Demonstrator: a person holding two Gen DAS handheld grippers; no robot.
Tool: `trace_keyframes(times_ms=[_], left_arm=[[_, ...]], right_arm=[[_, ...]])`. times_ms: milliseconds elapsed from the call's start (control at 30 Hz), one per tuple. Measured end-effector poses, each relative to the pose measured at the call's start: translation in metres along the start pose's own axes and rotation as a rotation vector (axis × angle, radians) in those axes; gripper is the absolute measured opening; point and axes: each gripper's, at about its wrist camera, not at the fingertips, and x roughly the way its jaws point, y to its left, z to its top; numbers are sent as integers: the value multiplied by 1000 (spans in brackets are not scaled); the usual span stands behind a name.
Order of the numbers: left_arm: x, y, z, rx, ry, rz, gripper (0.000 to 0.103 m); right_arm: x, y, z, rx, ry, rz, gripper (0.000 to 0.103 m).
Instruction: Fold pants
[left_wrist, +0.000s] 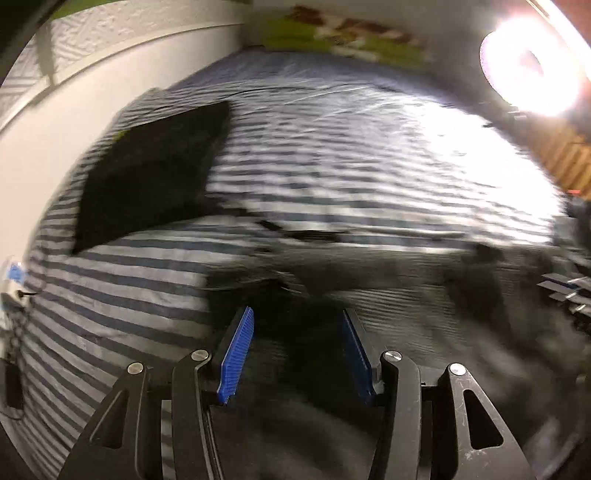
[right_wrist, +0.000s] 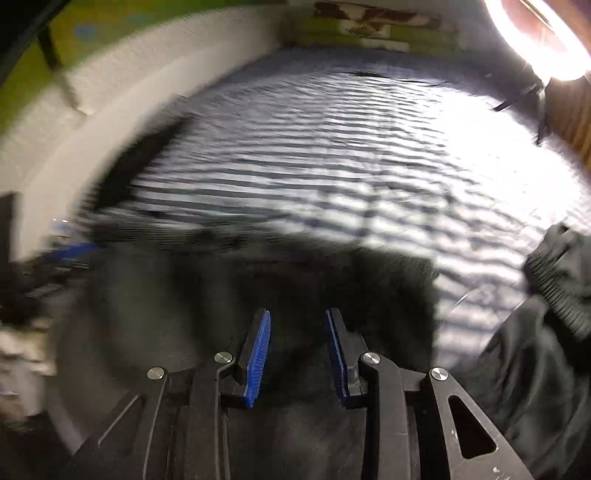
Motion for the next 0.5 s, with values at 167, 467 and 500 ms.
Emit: trace_keyframes(times_ms=[167, 467, 500], left_arm=[[17, 23, 7, -28, 8, 13, 69], [-73, 63, -2, -75, -134, -9, 69], [-77, 67, -5, -78, -132, -30, 69]], right_arm=[[25, -37, 11, 163, 39, 34, 0], [-51, 4, -27, 135, -60, 194, 21], [-56, 18, -36, 105, -61, 209, 21]])
